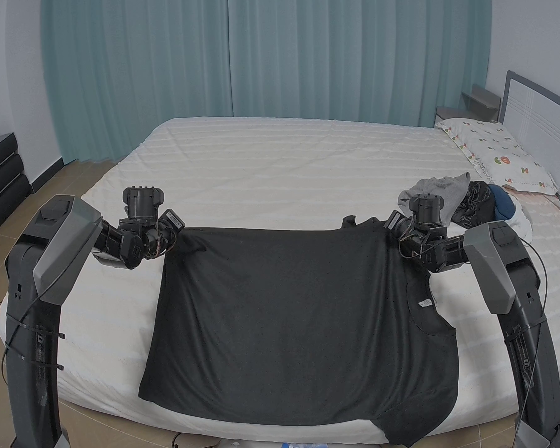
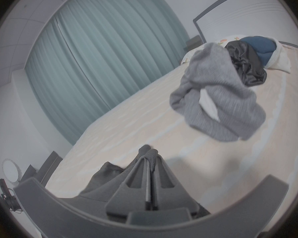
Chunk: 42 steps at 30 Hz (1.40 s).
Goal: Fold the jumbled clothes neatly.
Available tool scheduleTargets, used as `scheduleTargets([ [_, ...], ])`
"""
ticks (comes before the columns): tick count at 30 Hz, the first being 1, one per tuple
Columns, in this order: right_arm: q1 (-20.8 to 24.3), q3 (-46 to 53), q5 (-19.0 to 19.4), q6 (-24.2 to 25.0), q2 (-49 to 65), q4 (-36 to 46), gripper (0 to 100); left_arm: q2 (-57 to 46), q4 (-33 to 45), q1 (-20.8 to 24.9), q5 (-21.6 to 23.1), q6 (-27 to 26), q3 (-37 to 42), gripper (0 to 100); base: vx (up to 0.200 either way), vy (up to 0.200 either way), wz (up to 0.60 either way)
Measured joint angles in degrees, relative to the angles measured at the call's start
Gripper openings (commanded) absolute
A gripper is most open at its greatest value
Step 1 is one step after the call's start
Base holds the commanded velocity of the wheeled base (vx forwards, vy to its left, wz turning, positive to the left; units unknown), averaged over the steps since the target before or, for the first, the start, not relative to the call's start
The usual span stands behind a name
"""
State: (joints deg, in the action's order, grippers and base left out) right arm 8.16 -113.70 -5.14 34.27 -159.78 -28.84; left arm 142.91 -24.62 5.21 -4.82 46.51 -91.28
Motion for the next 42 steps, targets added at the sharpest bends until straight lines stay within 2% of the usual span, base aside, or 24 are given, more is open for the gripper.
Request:
scheduleTargets([
  [13,-1.4,-0.9,-0.4,-0.2,-1.7,-5.7,0,5.5,-0.9,0.6,-2.5,0.2,-6.1,0,0.0,0.0,0.0],
  [14,-1.4,-0.9,-0.3,-0.4,-1.8,-6.0,100,6.2,-0.6,0.6,-2.7,0.3,-6.7,0,0.0,0.0,0.0],
  [15,-1.4,-0.9,-0.2,-0.4,-1.9,-6.1,100,6.7,-0.5,0.6,-2.8,0.4,-7.0,100,0.0,0.0,0.0],
  [21,-1.3,-0.9,0.8,-0.1,-2.6,-5.7,100,8.3,-0.3,0.6,-2.8,0.6,-7.9,100,0.0,0.0,0.0],
  [30,-2.2,2.9,1.7,3.5,-0.3,-6.4,100,7.9,-0.2,0.1,-3.4,0.4,-4.9,100,0.0,0.0,0.0],
  [36,-3.0,15.1,4.0,6.8,5.6,-9.1,100,3.9,-0.6,-0.6,-2.5,0.4,1.8,100,0.0,0.0,0.0],
  [42,-4.1,31.6,7.6,9.6,12.9,-15.8,100,-2.8,-1.7,-0.9,0.5,0.6,12.6,100,0.0,0.0,0.0],
])
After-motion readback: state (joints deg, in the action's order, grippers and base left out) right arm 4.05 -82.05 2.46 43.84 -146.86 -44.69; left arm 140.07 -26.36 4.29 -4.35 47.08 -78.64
